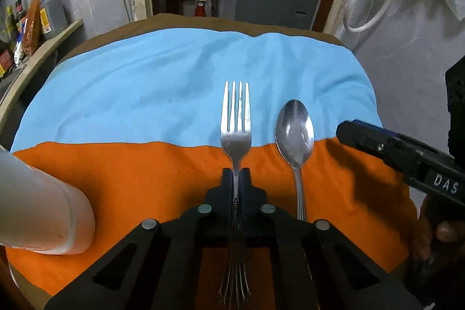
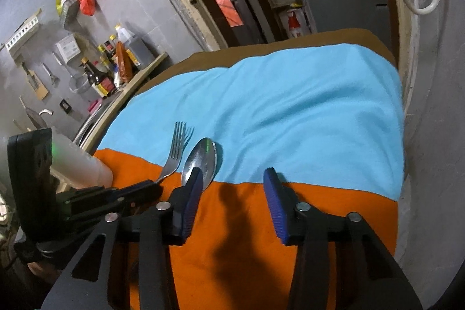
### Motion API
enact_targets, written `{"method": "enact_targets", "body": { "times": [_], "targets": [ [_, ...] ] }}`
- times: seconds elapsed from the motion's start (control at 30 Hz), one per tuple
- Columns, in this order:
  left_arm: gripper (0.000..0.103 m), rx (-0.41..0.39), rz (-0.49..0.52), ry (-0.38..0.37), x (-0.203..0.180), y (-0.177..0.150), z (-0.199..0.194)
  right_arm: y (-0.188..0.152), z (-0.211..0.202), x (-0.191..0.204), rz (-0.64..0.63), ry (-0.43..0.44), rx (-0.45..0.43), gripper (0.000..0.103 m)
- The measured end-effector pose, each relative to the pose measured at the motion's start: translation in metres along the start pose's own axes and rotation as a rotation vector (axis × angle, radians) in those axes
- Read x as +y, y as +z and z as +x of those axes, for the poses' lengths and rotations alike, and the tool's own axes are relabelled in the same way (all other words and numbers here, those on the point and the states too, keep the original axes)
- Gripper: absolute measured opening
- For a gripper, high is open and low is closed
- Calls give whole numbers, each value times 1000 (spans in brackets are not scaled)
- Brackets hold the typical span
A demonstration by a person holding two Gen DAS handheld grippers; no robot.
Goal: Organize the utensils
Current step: 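Grasp the silver fork with the left tool while the right tool grasps the silver spoon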
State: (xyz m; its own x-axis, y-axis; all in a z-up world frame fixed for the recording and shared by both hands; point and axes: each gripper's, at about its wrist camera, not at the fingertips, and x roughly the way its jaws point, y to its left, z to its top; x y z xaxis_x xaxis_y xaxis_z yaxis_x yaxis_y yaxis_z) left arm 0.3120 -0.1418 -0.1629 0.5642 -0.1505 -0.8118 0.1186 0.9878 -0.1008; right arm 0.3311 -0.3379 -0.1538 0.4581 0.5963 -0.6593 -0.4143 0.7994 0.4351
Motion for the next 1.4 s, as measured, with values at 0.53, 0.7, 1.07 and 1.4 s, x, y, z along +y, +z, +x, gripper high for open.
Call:
{"method": "enact_targets", "body": {
  "times": [0.53, 0.7, 1.07, 1.4],
  "targets": [
    [3, 11, -154, 51, 18, -24, -28, 13, 32, 17, -108, 82, 123, 34],
    [3, 58, -111, 40, 14, -20, -26, 22, 43, 11, -106, 154, 137, 33],
    [3, 78, -76, 36, 11, -18, -20, 25, 50, 16, -92, 114, 142, 11],
    [2, -61, -179, -61, 20, -31, -49, 12, 30, 20, -14, 82, 103, 4]
  ]
}}
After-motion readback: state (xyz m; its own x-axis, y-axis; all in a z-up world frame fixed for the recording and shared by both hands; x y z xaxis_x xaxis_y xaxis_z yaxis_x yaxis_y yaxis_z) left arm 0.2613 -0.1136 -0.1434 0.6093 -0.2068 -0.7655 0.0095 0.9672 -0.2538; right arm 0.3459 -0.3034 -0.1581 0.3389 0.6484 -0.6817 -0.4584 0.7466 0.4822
